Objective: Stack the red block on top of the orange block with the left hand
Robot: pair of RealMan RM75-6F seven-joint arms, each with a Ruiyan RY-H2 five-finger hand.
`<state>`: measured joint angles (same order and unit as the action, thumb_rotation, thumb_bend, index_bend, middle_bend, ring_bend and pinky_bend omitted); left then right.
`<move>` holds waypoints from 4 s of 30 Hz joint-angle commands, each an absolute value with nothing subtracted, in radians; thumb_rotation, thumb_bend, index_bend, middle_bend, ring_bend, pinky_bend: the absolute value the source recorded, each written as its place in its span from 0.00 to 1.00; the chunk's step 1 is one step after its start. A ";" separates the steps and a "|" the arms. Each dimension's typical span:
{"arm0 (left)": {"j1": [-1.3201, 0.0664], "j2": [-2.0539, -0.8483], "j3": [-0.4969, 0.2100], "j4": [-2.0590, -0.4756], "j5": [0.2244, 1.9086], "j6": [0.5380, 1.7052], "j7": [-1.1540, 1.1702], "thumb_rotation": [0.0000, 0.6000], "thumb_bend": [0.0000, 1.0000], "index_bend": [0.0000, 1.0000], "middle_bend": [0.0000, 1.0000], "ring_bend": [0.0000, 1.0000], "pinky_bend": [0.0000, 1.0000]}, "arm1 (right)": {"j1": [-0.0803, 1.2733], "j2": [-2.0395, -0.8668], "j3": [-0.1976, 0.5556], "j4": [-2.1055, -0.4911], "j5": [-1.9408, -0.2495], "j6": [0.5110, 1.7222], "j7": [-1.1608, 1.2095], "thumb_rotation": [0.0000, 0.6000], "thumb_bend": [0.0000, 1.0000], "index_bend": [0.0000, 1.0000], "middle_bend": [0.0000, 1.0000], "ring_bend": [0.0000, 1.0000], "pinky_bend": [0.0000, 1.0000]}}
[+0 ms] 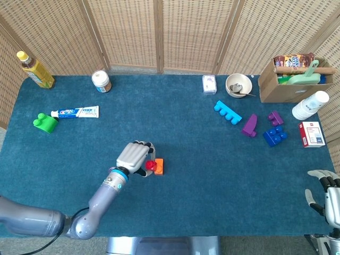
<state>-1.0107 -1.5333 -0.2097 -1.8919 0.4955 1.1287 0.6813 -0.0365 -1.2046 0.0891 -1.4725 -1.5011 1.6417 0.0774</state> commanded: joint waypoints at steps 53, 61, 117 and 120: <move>-1.085 -1.618 -0.244 -1.877 0.342 1.216 0.785 1.00 0.31 0.51 0.28 0.26 0.29 | -0.063 -1.220 0.090 -1.410 -1.496 1.648 0.157 1.00 0.32 0.33 0.36 0.28 0.37; -1.094 -1.629 -0.245 -1.873 0.328 1.224 0.800 1.00 0.31 0.51 0.28 0.25 0.29 | -0.067 -1.223 0.090 -1.399 -1.495 1.649 0.169 1.00 0.32 0.33 0.36 0.28 0.37; -1.075 -1.559 -0.236 -1.945 0.359 1.222 0.812 1.00 0.31 0.22 0.17 0.14 0.29 | -0.071 -1.221 0.096 -1.403 -1.497 1.647 0.166 1.00 0.32 0.33 0.36 0.28 0.37; -1.052 -1.517 -0.237 -1.981 0.388 1.218 0.775 1.00 0.31 0.22 0.17 0.14 0.26 | -0.066 -1.216 0.100 -1.414 -1.497 1.645 0.150 1.00 0.32 0.33 0.36 0.28 0.37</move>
